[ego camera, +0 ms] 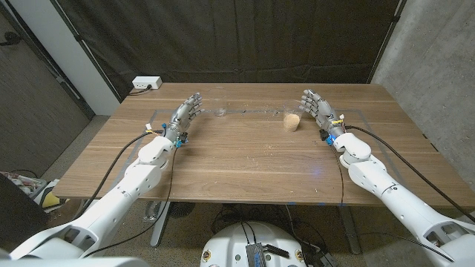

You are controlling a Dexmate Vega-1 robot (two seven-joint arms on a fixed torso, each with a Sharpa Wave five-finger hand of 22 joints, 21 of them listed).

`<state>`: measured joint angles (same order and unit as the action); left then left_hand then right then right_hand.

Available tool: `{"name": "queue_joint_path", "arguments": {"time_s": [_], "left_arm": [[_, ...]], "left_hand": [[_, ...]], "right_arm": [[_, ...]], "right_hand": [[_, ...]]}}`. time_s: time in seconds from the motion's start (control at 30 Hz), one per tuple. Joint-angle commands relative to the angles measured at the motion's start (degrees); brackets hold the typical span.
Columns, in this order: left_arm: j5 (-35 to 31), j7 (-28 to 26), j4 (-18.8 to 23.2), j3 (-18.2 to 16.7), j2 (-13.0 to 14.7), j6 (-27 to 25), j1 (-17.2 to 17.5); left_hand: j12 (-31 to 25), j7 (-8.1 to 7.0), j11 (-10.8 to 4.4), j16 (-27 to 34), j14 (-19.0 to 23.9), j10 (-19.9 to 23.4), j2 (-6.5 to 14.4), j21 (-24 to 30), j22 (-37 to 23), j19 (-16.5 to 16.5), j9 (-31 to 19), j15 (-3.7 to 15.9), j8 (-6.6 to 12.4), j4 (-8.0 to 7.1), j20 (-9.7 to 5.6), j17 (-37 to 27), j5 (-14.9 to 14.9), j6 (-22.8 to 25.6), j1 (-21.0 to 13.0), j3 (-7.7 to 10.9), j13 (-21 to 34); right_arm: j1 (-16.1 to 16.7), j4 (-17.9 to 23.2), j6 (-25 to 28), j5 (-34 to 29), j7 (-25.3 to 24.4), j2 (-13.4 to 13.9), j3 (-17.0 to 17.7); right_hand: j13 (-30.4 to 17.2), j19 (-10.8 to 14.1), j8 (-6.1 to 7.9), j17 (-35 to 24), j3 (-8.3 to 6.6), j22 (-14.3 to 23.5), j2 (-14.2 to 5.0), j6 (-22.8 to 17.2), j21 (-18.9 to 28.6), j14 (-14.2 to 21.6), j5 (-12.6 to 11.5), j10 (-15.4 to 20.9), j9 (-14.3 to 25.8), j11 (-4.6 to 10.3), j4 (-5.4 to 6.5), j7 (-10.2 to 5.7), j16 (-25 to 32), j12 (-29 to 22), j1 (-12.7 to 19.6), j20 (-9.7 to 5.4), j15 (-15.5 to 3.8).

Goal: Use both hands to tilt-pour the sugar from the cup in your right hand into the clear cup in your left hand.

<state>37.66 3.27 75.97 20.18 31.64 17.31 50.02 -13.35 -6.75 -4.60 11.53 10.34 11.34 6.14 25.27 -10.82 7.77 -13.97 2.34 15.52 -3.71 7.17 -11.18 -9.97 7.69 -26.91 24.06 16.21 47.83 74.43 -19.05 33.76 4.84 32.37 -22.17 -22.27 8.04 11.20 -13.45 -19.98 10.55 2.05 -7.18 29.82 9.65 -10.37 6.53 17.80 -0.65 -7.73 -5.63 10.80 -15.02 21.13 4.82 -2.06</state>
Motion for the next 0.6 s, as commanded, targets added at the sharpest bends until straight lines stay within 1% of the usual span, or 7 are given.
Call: {"name": "queue_joint_path", "arguments": {"time_s": [0.03, 0.27, 0.33, 0.4, 0.43, 0.57, 0.6], "left_arm": [[-0.37, -0.50, 1.46, -0.56, 1.18, 0.29, 1.22], [-0.74, -0.24, 1.45, -0.47, 1.72, 0.01, 1.04], [-0.98, 0.15, 1.25, -0.12, 1.80, -0.29, 0.68], [-1.18, 0.17, 1.17, 0.03, 1.75, -0.26, 0.55], [-1.28, 0.20, 1.06, 0.12, 1.70, -0.25, 0.44], [-1.44, 0.21, 1.05, 0.31, 1.76, -0.55, 0.30], [-1.50, 0.16, 1.11, 0.34, 1.81, -0.64, 0.30]], "left_hand": [[-0.52, -0.44, -0.17, 0.51, 0.71, 0.97, -0.02, 0.06, -0.07, 0.62, -0.09, 1.59, 0.16, 0.25, 0.22, -0.20, -0.22, 0.48, 0.22, 0.34, 0.21], [-0.57, -0.49, -0.20, 0.52, 0.79, 1.15, -0.09, 0.03, -0.10, 0.71, -0.12, 1.68, 0.20, 0.26, 0.26, -0.19, -0.20, 0.65, 0.27, 0.34, 0.21], [-0.60, -0.57, -0.27, 0.52, 0.82, 1.23, -0.10, 0.00, -0.10, 0.69, -0.13, 1.69, 0.24, 0.26, 0.28, -0.19, -0.19, 0.78, 0.29, 0.34, 0.21], [-0.61, -0.58, -0.31, 0.53, 0.85, 1.26, -0.11, 0.00, -0.11, 0.73, -0.13, 1.67, 0.22, 0.25, 0.35, -0.19, -0.19, 0.74, 0.31, 0.34, 0.21], [-0.61, -0.59, -0.29, 0.52, 0.83, 1.28, -0.11, -0.01, -0.11, 0.74, -0.14, 1.68, 0.24, 0.25, 0.33, -0.19, -0.19, 0.80, 0.32, 0.34, 0.21], [-0.68, -0.55, -0.38, 0.51, 0.85, 1.48, -0.13, -0.06, -0.13, 0.75, -0.15, 1.74, 0.16, 0.25, 0.40, -0.19, -0.18, 0.67, 0.37, 0.36, 0.21], [-0.66, -0.57, -0.38, 0.50, 0.84, 1.44, -0.13, -0.08, -0.13, 0.71, -0.16, 1.75, 0.17, 0.24, 0.43, -0.19, -0.18, 0.72, 0.37, 0.36, 0.21]], "right_arm": [[-2.24, -2.64, -1.56, -4.05, 3.46, 3.32, -1.30], [-3.08, -4.12, -2.83, -6.79, 3.75, 4.66, -2.02], [-2.90, -3.93, -2.94, -8.83, 2.51, 5.54, -2.35], [-3.10, -4.20, -3.13, -10.19, 2.06, 6.06, -2.68], [-3.25, -4.33, -3.31, -11.20, 1.52, 6.29, -2.90], [-4.00, -3.94, -3.36, -16.33, -1.17, 7.71, -3.96], [-4.20, -3.80, -3.17, -17.41, -1.65, 8.08, -4.21]], "right_hand": [[0.11, -1.02, -0.43, 0.18, 0.53, 0.06, 1.21, 1.44, -0.69, -1.50, 0.13, -1.28, -0.24, -0.06, -0.23, 0.36, -0.21, 0.54, 0.11, 0.39, 0.65], [0.52, -2.30, -0.91, 0.65, 1.27, 0.08, 2.74, 5.23, -1.89, -3.49, -0.17, -3.66, -0.72, -0.38, -0.56, 0.28, -0.26, 1.46, 0.13, 0.96, 1.35], [0.65, -2.45, -0.95, 0.81, 1.60, 0.08, 3.38, 6.35, -2.18, -4.30, -0.35, -4.48, -0.88, -0.62, -0.63, 0.45, -0.34, 1.76, 0.07, 1.08, 1.47], [0.82, -2.69, -1.10, 0.98, 2.03, 0.07, 4.15, 7.92, -2.54, -4.69, -0.58, -5.17, -1.07, -0.91, -0.67, 0.80, -0.23, 1.99, -0.10, 1.21, 1.92], [1.01, -2.66, -1.03, 1.16, 2.45, 0.06, 4.91, 9.10, -2.83, -5.40, -0.90, -6.05, -1.28, -1.74, -0.72, 1.07, -0.25, 2.28, -0.19, 1.25, 2.19], [1.62, -3.13, -1.05, 1.71, 3.50, 0.03, 6.79, 13.21, -3.85, -7.28, -1.99, -8.62, -1.79, -1.91, -1.17, 1.98, -0.34, 3.02, 0.43, 1.49, 2.82], [1.75, -3.34, -1.00, 1.80, 3.77, 0.02, 7.12, 13.88, -4.12, -7.66, -2.24, -9.25, -1.88, -2.33, -1.22, 2.17, -0.35, 3.19, 0.54, 1.64, 2.95]]}}
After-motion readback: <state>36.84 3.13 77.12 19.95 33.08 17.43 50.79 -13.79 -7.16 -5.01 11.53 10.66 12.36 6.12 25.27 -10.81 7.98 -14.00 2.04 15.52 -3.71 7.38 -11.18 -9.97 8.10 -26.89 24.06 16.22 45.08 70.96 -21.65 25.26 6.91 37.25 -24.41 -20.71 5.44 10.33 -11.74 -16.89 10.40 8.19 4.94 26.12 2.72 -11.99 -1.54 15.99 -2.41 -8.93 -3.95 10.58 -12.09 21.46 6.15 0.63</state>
